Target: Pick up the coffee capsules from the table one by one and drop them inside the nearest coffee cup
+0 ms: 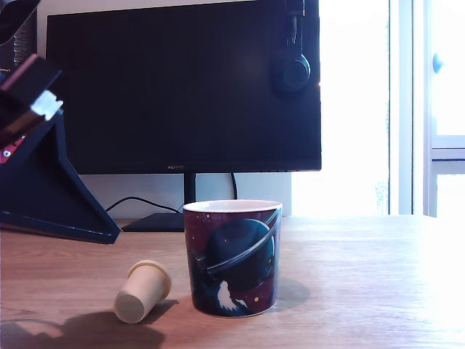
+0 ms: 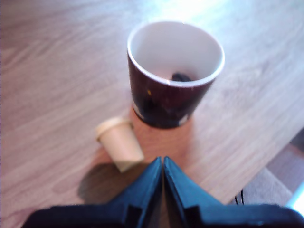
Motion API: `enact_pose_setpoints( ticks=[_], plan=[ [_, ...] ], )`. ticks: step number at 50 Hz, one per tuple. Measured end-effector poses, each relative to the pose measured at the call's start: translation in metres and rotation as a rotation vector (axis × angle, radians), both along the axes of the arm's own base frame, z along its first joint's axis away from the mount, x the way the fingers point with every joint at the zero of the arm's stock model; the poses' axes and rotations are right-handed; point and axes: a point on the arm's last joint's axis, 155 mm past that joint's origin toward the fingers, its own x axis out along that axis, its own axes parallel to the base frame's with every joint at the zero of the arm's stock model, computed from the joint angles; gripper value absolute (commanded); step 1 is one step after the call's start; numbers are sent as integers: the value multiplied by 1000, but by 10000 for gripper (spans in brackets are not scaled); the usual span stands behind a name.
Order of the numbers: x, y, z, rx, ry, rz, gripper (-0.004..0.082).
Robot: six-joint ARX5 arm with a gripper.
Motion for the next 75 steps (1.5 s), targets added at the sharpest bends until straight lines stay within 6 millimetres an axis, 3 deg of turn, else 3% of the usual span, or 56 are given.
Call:
enact_pose_setpoints(
  ticks=[9,12,15,21,24,32,45,75],
  plan=[
    [0,0,0,-1,2,2,2],
    [0,0,0,-1,2,2,49],
    [0,0,0,-1,2,3,175],
    [0,0,0,-15,17,17,671],
    [0,1,-1,-21,30,28,782],
    [1,4,-3,-10,29,38,788],
    [20,18,-2,29,-41,149,783],
    [41,-2,-16,12,-85,199,783]
  ],
)
